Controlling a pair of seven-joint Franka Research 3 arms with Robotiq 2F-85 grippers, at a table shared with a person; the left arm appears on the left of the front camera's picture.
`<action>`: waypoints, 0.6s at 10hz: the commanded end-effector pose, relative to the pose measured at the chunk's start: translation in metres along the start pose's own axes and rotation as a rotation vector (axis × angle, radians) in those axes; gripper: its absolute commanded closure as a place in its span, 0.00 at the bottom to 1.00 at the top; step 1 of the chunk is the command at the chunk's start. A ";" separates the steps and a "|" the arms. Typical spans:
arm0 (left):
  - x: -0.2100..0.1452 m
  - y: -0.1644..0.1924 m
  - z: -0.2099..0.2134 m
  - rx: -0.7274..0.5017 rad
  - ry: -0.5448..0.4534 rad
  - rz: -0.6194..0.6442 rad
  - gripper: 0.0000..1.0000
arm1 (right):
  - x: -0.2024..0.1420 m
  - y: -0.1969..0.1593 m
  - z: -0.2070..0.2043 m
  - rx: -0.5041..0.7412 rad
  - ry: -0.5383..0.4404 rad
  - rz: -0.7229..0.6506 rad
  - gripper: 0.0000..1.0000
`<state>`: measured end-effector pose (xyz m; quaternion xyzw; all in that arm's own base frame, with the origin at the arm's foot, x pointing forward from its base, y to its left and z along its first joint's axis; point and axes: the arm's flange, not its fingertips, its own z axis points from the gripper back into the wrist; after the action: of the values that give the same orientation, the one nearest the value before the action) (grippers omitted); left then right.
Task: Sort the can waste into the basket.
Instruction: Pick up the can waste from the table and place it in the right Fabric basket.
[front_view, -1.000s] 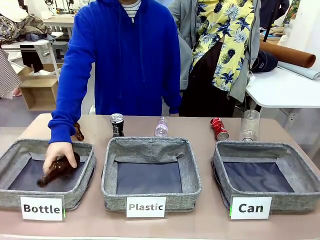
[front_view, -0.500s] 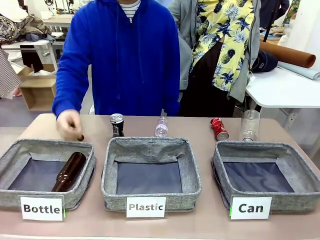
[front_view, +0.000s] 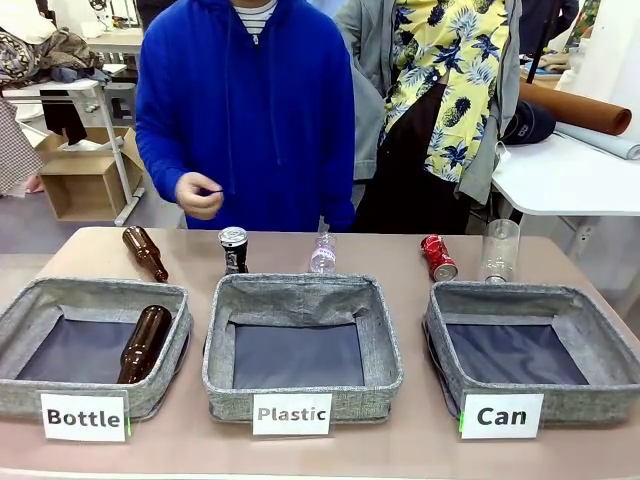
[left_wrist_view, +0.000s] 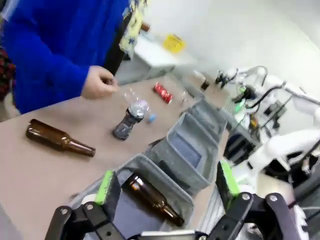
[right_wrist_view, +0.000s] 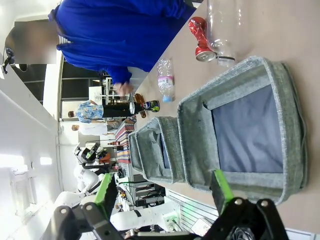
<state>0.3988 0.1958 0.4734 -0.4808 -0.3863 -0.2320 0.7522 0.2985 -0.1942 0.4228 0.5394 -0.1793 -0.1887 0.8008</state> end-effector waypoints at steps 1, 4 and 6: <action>-0.002 -0.004 -0.068 -0.017 0.079 -0.139 0.00 | 0.002 0.001 0.001 0.027 -0.011 0.026 0.00; -0.020 -0.010 -0.179 0.006 0.028 -0.455 0.00 | 0.002 0.001 0.001 0.027 -0.011 0.026 0.00; -0.030 -0.004 -0.223 -0.120 0.010 -0.654 0.00 | 0.002 0.001 0.001 0.027 -0.011 0.026 0.00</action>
<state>0.4525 -0.0104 0.4121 -0.3744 -0.4706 -0.4633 0.6509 0.2985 -0.1943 0.4230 0.5393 -0.1794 -0.1886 0.8009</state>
